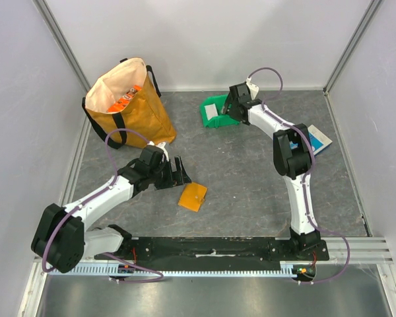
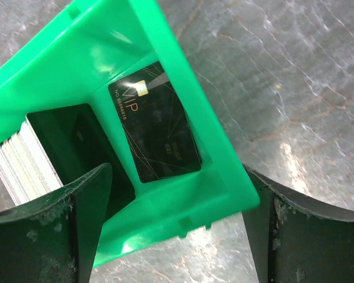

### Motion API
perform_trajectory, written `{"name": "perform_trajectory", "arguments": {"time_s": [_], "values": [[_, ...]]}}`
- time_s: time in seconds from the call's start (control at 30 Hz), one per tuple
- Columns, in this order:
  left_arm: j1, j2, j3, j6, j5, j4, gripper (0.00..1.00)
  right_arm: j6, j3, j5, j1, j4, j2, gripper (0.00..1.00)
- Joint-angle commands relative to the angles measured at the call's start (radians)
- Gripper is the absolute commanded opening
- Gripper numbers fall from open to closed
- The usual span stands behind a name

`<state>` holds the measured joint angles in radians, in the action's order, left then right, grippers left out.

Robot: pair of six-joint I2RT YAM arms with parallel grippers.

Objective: Put the credit cards into the card holder
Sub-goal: Move the storage box to the center of the board.

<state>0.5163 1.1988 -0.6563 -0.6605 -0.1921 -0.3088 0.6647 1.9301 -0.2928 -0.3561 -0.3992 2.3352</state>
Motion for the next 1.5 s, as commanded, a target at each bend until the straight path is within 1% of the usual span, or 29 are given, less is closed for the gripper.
{"name": "perform_trajectory", "arguments": {"time_s": [0.0, 0.2, 0.43, 0.6, 0.7, 0.77, 0.87, 0.93, 1.0, 1.13, 1.23, 1.47], "values": [[-0.004, -0.027, -0.031, 0.033, 0.008, -0.003, 0.93, -0.033, -0.092, -0.017, -0.001, -0.007, -0.102, 0.91], [-0.005, -0.024, -0.034, 0.033, 0.005, 0.0, 0.93, -0.051, -0.224, 0.0, -0.004, 0.011, -0.201, 0.91], [-0.006, -0.021, -0.028, 0.033, -0.007, 0.008, 0.93, -0.079, -0.434, 0.05, -0.006, 0.059, -0.333, 0.89], [-0.004, -0.022, -0.025, 0.029, -0.017, 0.014, 0.94, -0.105, -0.566, 0.087, -0.007, 0.094, -0.424, 0.81], [-0.006, -0.025, -0.02, 0.027, -0.02, 0.017, 0.94, -0.126, -0.629, 0.106, -0.006, 0.118, -0.477, 0.71], [-0.005, -0.025, -0.016, 0.025, -0.026, 0.017, 0.94, -0.14, -0.657, 0.116, -0.006, 0.129, -0.507, 0.7], [-0.004, -0.031, -0.011, 0.021, -0.027, 0.022, 0.94, -0.142, -0.687, 0.11, -0.004, 0.132, -0.546, 0.65], [-0.004, -0.031, -0.008, 0.021, -0.03, 0.023, 0.94, -0.148, -0.691, 0.112, -0.006, 0.132, -0.562, 0.58], [-0.004, -0.033, -0.009, 0.021, -0.035, 0.023, 0.94, -0.158, -0.692, 0.115, -0.006, 0.128, -0.573, 0.48], [-0.006, -0.038, -0.005, 0.018, -0.03, 0.023, 0.94, -0.181, -0.694, 0.103, -0.004, 0.108, -0.582, 0.44], [-0.005, -0.038, -0.008, 0.021, -0.033, 0.023, 0.94, -0.204, -0.689, 0.096, -0.004, 0.096, -0.58, 0.33], [-0.004, -0.033, -0.011, 0.025, -0.04, 0.023, 0.94, -0.238, -0.68, 0.08, -0.006, 0.074, -0.57, 0.32]]}}
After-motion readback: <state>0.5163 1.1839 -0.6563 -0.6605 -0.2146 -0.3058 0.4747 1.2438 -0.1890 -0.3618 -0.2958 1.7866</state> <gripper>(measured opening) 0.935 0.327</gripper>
